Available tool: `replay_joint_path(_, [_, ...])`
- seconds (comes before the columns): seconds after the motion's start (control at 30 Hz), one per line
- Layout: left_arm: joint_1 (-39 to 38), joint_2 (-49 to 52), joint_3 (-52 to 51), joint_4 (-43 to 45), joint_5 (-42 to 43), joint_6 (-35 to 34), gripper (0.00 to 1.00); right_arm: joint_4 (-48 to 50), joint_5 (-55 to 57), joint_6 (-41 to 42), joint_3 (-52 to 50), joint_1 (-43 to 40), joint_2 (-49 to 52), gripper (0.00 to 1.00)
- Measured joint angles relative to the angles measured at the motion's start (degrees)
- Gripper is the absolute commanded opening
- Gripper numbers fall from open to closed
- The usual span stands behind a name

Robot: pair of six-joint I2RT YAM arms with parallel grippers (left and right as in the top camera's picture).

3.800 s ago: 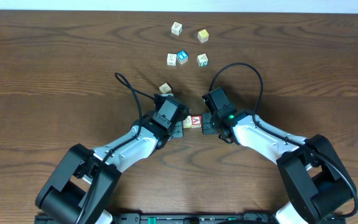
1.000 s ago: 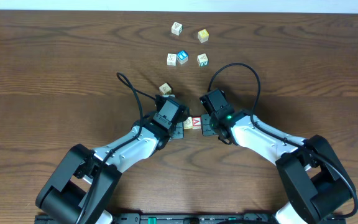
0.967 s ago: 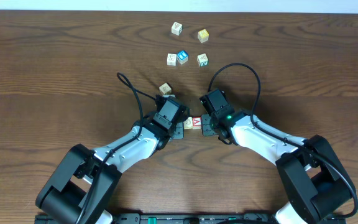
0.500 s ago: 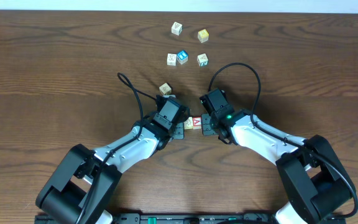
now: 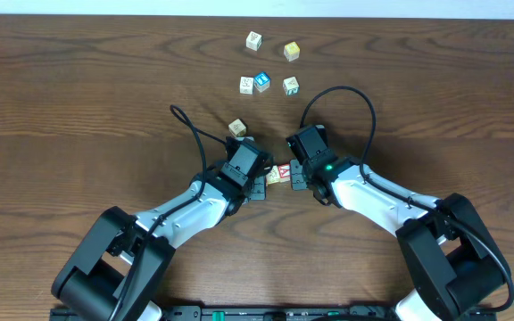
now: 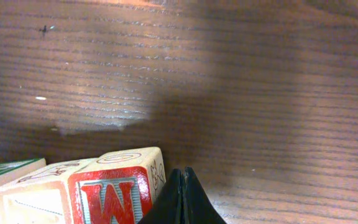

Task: Lift 4 blocks

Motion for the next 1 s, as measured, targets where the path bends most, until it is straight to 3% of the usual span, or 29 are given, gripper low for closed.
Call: replay_joint_path(1.0, [-0.11, 0.00, 0.00, -0.37, -1.88, -0.04, 0.08, -1.31, 2.05, 5.40, 0.00, 2.60, 0.00, 0.01])
